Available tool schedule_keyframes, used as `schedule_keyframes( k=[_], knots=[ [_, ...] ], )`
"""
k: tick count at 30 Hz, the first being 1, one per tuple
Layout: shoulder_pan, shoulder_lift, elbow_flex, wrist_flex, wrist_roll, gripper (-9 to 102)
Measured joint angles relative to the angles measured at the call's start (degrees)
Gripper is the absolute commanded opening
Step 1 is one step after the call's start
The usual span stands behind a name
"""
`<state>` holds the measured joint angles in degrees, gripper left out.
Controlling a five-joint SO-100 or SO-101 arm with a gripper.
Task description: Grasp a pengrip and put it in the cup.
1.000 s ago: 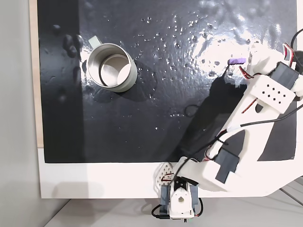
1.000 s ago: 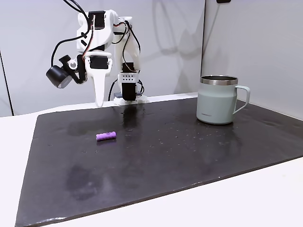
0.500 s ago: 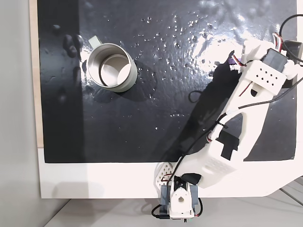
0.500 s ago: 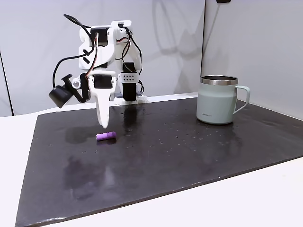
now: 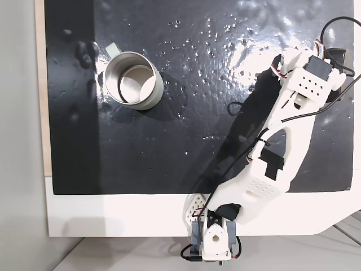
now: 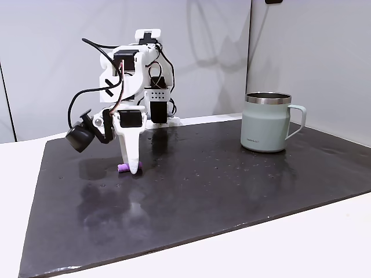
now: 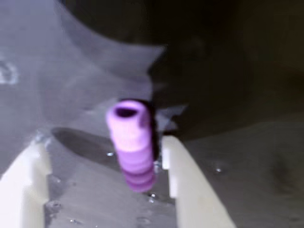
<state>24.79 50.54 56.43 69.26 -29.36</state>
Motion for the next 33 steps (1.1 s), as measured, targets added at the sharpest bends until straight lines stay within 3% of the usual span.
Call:
schedule_keyframes(
  k=[5,15,21,33],
  knots=[
    [0.00,0.00,1.23,-1.41,-0.26,2],
    [0.62,0.26,3.16,-3.25,-0.53,0],
    [2.37,3.69,-0.97,3.34,-0.53,0],
    [3.60,29.88,-2.20,11.87,1.93,0]
  ],
)
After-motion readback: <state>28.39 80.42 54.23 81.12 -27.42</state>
